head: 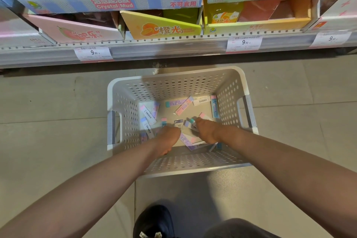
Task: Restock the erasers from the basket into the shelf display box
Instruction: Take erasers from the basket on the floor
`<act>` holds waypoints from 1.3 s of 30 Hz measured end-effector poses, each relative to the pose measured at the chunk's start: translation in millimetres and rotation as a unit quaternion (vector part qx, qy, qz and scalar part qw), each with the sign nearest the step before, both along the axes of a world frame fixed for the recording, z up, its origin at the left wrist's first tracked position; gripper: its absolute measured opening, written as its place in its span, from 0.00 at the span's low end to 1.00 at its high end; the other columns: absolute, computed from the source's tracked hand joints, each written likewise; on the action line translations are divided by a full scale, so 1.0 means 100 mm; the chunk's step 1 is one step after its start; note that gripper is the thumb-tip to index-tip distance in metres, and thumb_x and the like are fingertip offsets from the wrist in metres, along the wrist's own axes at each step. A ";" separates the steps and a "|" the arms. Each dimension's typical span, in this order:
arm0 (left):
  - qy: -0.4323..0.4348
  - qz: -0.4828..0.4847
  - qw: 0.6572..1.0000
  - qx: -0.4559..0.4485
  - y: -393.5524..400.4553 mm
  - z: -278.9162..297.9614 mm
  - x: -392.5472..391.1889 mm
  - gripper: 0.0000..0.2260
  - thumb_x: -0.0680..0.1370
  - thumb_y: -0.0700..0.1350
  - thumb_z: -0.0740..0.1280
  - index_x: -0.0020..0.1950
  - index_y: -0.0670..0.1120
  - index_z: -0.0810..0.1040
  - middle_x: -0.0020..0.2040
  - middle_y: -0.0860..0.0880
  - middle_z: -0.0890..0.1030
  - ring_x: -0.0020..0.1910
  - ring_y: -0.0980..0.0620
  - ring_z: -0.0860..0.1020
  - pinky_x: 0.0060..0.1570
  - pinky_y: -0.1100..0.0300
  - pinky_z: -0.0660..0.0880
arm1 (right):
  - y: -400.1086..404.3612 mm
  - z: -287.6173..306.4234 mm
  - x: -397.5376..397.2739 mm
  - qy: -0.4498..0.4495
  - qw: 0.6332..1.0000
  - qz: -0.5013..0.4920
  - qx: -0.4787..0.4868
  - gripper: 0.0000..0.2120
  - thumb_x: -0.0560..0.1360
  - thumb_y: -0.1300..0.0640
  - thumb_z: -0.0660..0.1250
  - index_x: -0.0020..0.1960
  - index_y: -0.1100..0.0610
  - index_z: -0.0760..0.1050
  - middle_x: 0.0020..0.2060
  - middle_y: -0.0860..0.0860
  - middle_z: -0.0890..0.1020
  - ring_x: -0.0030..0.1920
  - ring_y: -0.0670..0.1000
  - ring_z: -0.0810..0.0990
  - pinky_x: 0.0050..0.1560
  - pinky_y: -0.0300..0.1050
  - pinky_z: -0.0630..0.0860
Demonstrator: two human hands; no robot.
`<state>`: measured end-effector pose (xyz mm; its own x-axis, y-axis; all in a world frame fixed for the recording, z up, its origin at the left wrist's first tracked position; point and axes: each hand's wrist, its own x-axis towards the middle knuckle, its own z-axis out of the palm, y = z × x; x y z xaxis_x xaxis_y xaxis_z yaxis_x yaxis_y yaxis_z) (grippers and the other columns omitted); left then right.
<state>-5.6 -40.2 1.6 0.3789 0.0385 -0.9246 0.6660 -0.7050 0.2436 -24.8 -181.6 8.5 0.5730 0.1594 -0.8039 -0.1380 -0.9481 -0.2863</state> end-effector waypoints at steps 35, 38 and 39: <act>-0.074 -0.169 0.982 -0.038 0.10 -0.10 0.18 0.08 0.74 0.40 0.67 0.40 0.41 0.69 0.30 0.47 0.68 0.24 0.53 0.66 0.16 0.68 0.61 | 0.04 0.12 -0.07 -0.025 0.990 0.136 -0.031 0.17 0.74 0.58 0.65 0.60 0.59 0.67 0.58 0.58 0.75 0.59 0.59 0.75 0.50 0.48 0.72; -0.073 -0.134 0.985 -0.084 0.13 0.00 0.24 0.15 0.76 0.40 0.64 0.61 0.36 0.70 0.30 0.47 0.67 0.25 0.52 0.65 0.19 0.66 0.61 | 0.02 0.19 -0.02 -0.025 0.998 0.050 0.018 0.12 0.74 0.57 0.64 0.55 0.60 0.71 0.54 0.59 0.78 0.55 0.58 0.77 0.44 0.43 0.68; -0.082 -0.131 0.984 -0.091 0.13 0.06 0.26 0.15 0.77 0.41 0.64 0.62 0.38 0.69 0.30 0.47 0.68 0.26 0.51 0.66 0.21 0.65 0.62 | 0.02 0.22 0.01 -0.028 0.999 0.017 0.037 0.12 0.74 0.56 0.65 0.54 0.61 0.72 0.53 0.60 0.78 0.54 0.58 0.77 0.44 0.42 0.68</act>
